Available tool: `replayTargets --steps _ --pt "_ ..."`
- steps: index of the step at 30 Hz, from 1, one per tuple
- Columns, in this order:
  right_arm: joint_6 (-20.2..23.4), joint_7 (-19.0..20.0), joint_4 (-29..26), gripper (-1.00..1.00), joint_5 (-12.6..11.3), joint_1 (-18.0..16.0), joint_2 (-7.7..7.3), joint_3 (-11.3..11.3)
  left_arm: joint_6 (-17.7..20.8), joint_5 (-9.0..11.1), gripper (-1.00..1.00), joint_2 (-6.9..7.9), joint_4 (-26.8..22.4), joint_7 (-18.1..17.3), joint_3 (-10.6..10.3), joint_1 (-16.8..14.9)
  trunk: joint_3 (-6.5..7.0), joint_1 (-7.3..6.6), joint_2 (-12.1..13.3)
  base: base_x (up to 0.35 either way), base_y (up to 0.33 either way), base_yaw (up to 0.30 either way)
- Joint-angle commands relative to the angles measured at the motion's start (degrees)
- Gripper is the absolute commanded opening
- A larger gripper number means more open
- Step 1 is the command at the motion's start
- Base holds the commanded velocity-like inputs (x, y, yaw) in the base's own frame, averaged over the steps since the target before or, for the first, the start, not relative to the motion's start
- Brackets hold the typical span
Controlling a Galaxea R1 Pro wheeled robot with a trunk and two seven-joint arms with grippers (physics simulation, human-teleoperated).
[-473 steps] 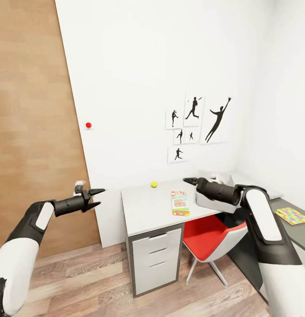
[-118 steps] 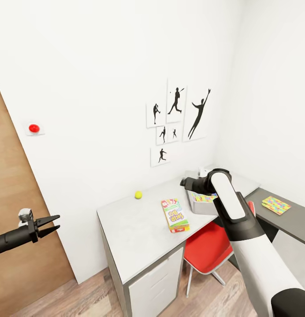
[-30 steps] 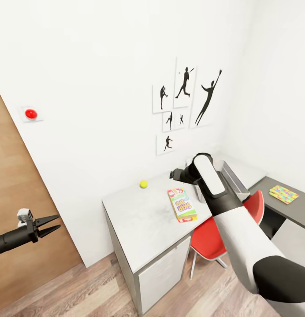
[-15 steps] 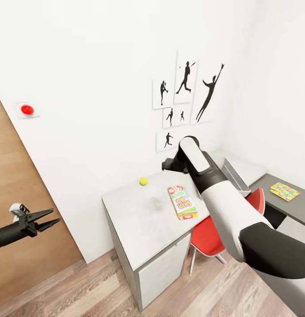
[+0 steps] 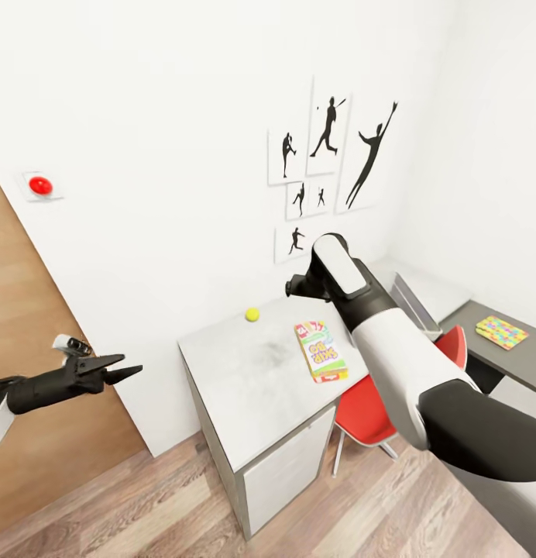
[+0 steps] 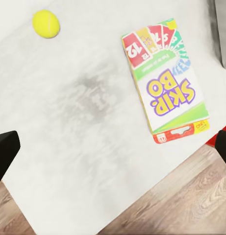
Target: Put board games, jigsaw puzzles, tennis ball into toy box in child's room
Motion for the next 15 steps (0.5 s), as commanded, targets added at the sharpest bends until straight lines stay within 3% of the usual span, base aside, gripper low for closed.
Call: replayTargets --steps 1,2,4,6,11,15 --pt "0.29 -0.58 0.65 1.0 -0.52 -0.45 0.1 0.11 0.62 2.87 1.0 -0.13 -1.33 -0.21 -2.03 -0.07 -0.23 0.03 -0.13 0.0 0.0 0.0" --pt "0.29 -0.56 0.95 1.0 -0.52 -0.61 0.15 0.11 0.62 4.32 1.0 -0.17 -2.07 -0.21 -3.01 -0.08 -0.32 0.03 -0.13 0.0 0.0 0.0" --pt "0.29 -0.51 1.86 1.0 -0.52 -1.09 0.23 0.13 0.62 9.72 1.0 -0.08 -5.63 -0.21 -6.68 -0.1 -0.51 0.03 -0.13 0.0 0.0 0.0" --pt "0.29 -0.48 2.39 1.0 -0.52 -1.61 0.23 0.12 0.62 13.6 1.0 0.11 -8.58 -0.21 -8.75 -0.15 -0.7 0.03 -0.13 0.0 0.0 0.0" --pt "0.29 -0.44 2.78 1.0 -0.52 -2.03 0.23 0.11 0.62 16.37 1.0 0.26 -10.94 -0.21 -9.85 -0.13 -1.17 0.03 -0.13 0.0 0.0 0.0" --pt "0.29 -0.42 3.82 1.0 -0.48 -2.42 0.23 0.11 0.62 20.55 1.0 0.19 -11.52 -0.21 -10.6 -0.05 -1.55 0.03 -0.13 0.0 0.0 0.0"
